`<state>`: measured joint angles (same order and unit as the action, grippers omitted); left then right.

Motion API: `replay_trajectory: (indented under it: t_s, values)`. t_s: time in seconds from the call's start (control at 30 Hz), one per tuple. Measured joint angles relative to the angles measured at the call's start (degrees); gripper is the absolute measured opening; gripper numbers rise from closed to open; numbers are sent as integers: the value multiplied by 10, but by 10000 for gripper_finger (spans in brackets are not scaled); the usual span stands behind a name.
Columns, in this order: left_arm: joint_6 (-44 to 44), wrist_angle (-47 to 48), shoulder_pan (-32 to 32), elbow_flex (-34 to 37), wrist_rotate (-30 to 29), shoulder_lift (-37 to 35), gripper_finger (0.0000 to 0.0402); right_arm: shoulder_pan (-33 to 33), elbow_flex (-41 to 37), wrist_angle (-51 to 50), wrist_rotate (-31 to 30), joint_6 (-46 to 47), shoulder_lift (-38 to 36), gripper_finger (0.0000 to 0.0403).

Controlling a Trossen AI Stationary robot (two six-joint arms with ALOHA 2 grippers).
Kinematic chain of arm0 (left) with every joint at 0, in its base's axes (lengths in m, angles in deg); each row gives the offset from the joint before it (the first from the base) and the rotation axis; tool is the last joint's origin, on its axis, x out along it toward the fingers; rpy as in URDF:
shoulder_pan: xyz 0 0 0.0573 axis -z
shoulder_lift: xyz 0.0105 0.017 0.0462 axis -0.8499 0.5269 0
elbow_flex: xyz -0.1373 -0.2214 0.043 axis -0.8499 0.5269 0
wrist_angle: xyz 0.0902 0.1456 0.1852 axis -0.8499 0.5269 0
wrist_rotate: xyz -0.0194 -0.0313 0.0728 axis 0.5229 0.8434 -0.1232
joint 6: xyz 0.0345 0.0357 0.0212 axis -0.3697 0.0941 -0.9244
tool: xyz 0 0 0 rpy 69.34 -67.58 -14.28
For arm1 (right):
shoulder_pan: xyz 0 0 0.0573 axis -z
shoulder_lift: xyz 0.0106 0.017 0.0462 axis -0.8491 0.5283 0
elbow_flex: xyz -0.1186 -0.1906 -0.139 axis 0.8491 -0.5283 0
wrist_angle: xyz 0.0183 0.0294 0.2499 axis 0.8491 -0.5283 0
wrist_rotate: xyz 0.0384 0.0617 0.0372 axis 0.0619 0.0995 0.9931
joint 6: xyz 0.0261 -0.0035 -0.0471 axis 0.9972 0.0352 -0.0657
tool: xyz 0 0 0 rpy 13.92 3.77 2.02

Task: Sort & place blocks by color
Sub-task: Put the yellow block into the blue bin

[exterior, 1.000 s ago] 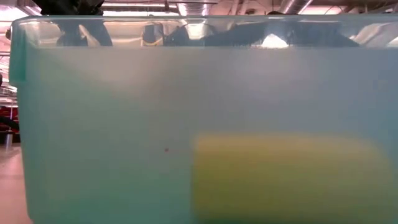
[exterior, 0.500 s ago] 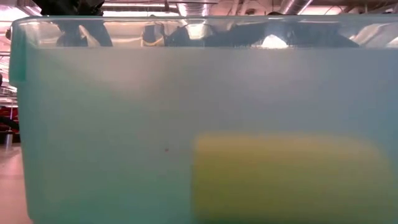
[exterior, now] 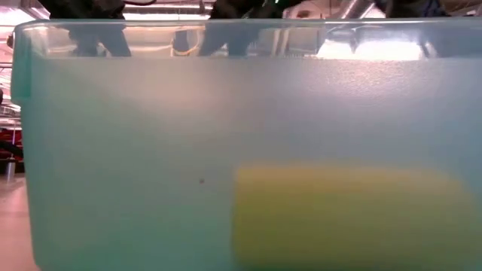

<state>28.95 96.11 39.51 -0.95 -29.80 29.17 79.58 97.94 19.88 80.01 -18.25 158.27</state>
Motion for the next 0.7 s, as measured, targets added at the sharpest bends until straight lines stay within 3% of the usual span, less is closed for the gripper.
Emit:
replay_trajectory:
  t_s: [0.13, 0.3, 0.43, 0.57, 0.7]
  values:
    - [-35, 1, 27, 0, 47, 29, 274, -10, 0, -127, -11, -35, -48, 337]
    - [-42, 17, 74, 0, 85, 72, 274, -39, 0, -271, -67, -63, -93, 330]
    - [57, 101, 121, 0, 137, 105, 274, -63, 0, -330, -110, -55, -117, 327]
    - [205, 178, 196, 0, 212, 143, 274, -87, 0, -347, -112, -41, -135, 326]
    - [309, 185, 277, 0, 259, 178, 274, -106, 0, -345, -111, -30, -143, 326]
